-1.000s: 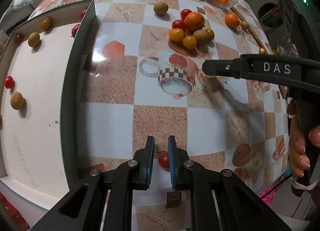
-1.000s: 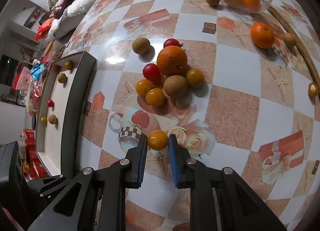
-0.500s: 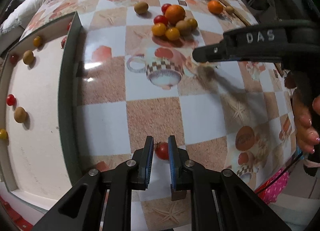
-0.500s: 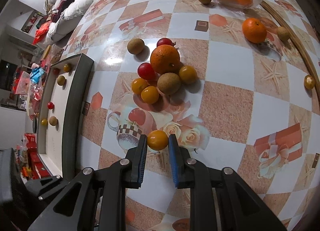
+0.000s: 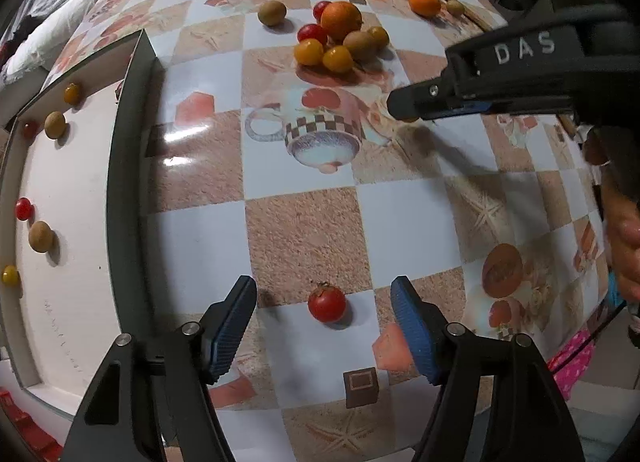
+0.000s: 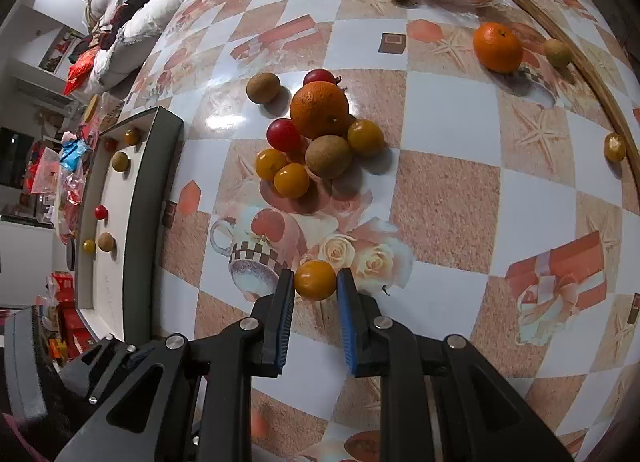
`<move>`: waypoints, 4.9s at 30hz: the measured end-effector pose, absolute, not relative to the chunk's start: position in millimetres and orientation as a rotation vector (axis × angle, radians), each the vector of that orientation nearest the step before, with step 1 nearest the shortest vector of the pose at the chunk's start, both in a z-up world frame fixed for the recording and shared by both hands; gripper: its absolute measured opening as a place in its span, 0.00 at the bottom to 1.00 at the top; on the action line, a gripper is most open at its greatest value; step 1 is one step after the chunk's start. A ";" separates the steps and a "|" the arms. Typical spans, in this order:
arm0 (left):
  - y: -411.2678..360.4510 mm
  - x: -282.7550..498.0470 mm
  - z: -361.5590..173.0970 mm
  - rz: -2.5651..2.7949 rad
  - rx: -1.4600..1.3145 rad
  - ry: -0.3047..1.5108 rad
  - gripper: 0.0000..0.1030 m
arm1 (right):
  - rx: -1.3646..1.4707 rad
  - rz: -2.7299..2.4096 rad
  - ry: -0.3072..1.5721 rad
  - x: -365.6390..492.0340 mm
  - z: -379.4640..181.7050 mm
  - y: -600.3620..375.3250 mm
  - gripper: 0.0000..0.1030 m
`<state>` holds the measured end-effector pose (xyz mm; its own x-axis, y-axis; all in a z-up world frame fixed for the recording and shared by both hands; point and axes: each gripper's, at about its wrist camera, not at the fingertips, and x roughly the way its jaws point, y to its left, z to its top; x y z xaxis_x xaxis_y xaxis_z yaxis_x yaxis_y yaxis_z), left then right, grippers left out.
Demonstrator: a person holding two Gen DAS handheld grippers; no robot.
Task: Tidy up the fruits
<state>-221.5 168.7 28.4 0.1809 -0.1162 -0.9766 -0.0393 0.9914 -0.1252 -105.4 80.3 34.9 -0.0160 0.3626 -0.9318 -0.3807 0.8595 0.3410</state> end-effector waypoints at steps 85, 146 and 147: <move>405.5 -273.1 27.7 0.437 -0.401 1.318 0.26 | -0.400 0.899 1.409 -142.2 27.1 337.2 0.23; 371.8 -262.2 56.1 0.355 -0.284 1.424 1.00 | -0.366 0.709 1.425 -155.1 79.1 282.7 1.00; 371.6 -262.1 55.8 0.354 -0.283 1.426 1.00 | -0.366 0.709 1.424 -155.0 79.1 282.6 1.00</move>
